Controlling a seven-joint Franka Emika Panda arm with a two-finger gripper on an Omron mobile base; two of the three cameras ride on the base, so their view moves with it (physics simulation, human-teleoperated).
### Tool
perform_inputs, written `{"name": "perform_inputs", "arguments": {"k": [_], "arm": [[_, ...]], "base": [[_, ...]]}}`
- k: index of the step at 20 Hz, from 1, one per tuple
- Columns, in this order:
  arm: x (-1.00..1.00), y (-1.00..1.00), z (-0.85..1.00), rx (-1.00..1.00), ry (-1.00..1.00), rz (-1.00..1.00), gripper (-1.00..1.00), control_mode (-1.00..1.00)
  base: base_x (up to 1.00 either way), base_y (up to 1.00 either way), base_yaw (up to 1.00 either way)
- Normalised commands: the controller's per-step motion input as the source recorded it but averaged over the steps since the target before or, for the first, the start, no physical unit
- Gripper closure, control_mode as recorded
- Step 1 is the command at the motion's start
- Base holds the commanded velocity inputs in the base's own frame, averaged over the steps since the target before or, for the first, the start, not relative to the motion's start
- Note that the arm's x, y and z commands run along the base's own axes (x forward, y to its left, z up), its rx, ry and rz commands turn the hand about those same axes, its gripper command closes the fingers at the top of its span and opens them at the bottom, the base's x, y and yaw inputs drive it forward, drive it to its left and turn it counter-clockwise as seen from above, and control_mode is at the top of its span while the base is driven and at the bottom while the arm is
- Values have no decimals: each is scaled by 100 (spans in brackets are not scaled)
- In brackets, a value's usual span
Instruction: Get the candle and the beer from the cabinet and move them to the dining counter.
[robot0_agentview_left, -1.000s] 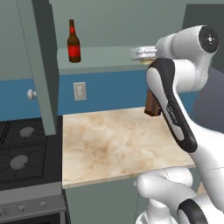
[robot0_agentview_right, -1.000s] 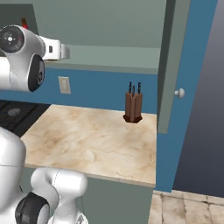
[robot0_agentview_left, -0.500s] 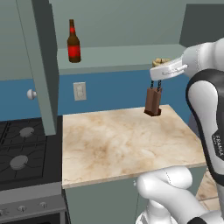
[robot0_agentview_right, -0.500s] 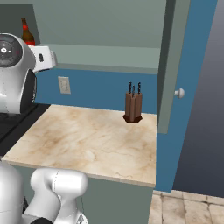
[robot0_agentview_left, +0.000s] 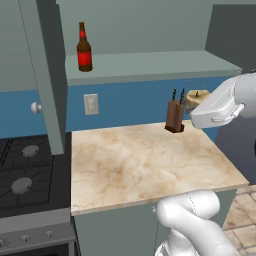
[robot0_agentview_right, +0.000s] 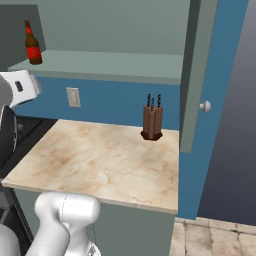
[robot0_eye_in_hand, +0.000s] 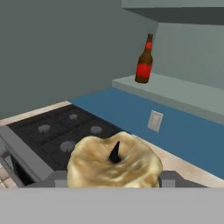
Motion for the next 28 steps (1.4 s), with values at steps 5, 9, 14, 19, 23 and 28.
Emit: {"name": "perform_inputs", "arguments": {"k": [5,9,14,19,23,28], "arm": [[-14,3,-10,-1,6,0,100,-100],[-2,28,-8,-6,8,0,100,-100],[-15,0,-9,0,0,1,100,100],[0,0,0,0,0,0,100,100],[0,0,0,0,0,0,100,100],[0,0,0,0,0,0,100,100]], "base": [[0,0,0],[0,0,0],[-44,0,7],[-74,0,28],[-66,5,34],[-70,30,36]]}}
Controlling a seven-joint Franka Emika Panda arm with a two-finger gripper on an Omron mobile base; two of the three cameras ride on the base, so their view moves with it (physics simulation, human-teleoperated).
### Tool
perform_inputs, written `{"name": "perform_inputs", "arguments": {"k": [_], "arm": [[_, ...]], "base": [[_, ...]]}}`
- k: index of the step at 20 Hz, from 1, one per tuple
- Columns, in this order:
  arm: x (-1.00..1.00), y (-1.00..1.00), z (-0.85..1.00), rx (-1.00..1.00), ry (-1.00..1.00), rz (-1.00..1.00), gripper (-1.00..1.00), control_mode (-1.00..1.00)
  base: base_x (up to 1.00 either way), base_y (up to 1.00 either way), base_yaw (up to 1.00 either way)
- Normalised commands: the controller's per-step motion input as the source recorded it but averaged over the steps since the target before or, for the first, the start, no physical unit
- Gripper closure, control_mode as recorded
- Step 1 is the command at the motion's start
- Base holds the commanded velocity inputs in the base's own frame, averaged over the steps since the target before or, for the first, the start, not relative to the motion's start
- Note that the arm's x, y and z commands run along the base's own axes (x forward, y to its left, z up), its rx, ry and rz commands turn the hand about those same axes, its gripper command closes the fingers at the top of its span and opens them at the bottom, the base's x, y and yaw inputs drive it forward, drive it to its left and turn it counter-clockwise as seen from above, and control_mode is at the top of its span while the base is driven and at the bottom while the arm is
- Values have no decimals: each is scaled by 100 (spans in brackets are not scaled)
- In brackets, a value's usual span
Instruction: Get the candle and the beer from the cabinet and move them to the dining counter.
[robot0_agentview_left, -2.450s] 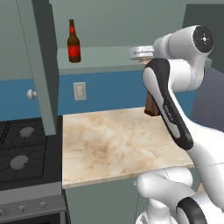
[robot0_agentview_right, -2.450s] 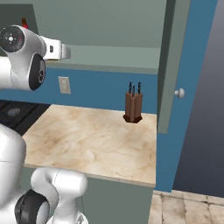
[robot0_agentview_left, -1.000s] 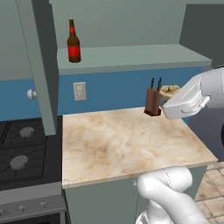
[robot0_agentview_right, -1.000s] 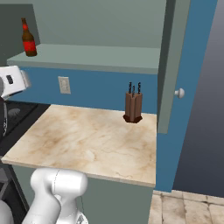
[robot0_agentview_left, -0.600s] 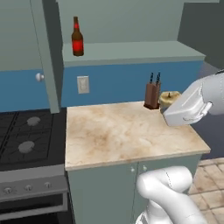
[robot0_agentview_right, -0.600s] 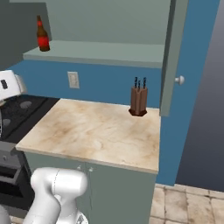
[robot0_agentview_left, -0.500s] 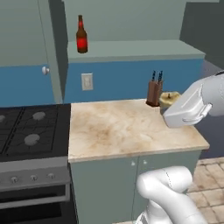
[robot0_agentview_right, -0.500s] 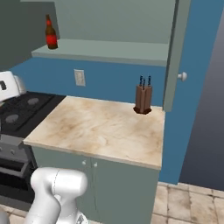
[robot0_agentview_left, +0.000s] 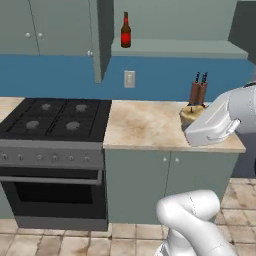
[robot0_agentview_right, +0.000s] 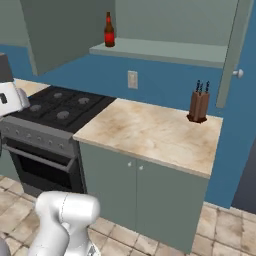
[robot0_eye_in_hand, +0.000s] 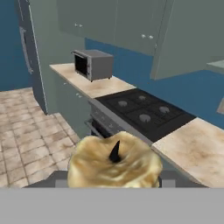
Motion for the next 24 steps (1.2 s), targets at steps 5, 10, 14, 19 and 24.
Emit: {"name": "perform_inputs", "arguments": {"k": [5,10,14,19,24], "arm": [[0,0,0,0,0,0,100,100],[0,0,0,0,0,0,100,100],[0,0,0,0,0,0,100,100],[0,0,0,0,0,0,100,100],[0,0,0,0,0,0,100,100]], "base": [[-57,56,36],[-11,93,40],[0,90,45],[-2,88,47],[0,79,50]]}}
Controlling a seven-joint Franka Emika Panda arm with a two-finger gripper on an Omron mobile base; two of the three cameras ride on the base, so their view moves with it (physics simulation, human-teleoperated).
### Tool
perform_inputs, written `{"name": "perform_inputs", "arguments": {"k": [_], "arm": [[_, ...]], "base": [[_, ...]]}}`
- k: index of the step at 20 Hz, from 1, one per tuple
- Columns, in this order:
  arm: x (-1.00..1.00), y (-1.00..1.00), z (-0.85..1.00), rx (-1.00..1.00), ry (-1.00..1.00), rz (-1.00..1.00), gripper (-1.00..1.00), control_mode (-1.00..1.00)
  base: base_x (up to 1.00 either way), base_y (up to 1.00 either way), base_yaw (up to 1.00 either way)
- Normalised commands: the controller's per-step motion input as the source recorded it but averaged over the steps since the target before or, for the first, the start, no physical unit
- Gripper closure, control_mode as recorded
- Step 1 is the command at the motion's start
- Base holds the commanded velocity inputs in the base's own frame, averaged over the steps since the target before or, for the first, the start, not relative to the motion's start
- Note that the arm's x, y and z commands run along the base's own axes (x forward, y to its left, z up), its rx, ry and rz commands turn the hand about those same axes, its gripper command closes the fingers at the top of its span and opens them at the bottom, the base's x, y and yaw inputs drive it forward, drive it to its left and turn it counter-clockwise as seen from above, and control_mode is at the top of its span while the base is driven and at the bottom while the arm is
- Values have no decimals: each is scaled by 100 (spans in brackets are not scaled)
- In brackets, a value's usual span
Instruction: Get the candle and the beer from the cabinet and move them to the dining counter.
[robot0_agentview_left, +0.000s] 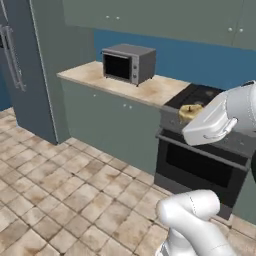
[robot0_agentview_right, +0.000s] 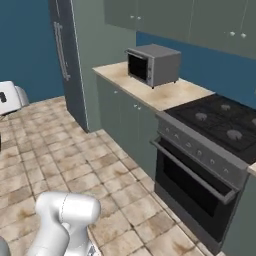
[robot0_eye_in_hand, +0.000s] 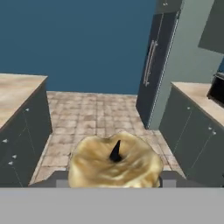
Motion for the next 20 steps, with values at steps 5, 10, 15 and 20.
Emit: {"name": "perform_inputs", "arguments": {"k": [5,10,15,20], "arm": [[0,0,0,0,0,0,100,100],[0,0,0,0,0,0,100,100],[0,0,0,0,0,0,100,100],[0,0,0,0,0,0,100,100]], "base": [[0,67,52],[-22,41,52],[-30,18,51],[-26,2,48]]}}
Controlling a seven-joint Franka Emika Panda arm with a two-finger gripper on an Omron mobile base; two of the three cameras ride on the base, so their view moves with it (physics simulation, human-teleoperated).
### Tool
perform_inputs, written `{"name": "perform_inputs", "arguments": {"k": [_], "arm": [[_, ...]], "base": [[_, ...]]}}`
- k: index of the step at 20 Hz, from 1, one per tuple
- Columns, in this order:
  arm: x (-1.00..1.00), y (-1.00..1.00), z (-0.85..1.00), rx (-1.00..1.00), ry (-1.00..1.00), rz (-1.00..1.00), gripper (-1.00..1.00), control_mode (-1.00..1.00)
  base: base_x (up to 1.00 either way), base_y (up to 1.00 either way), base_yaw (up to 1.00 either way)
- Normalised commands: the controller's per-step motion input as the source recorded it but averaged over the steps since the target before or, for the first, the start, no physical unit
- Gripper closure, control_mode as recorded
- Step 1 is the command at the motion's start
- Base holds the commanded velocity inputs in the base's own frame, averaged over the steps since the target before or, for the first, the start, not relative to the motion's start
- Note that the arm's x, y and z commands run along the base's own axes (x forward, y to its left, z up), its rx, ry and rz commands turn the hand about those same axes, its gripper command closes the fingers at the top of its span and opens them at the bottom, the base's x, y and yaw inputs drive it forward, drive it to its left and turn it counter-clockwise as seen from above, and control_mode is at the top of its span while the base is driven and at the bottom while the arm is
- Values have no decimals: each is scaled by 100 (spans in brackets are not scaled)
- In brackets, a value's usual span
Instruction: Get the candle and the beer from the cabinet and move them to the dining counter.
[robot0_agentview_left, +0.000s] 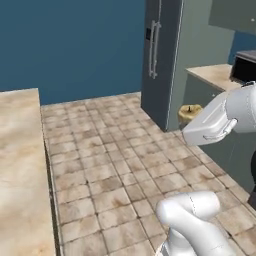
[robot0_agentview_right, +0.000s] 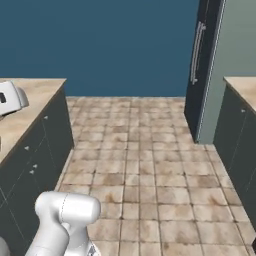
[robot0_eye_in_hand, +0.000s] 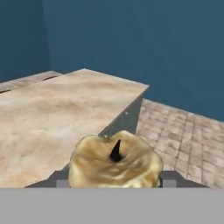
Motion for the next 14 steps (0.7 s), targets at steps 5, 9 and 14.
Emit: {"name": "perform_inputs", "arguments": {"k": [5,9,14], "arm": [[0,0,0,0,0,0,100,100],[0,0,0,0,0,0,100,100],[0,0,0,0,0,0,100,100]], "base": [[-44,0,49],[-52,-1,50],[-57,0,49]]}}
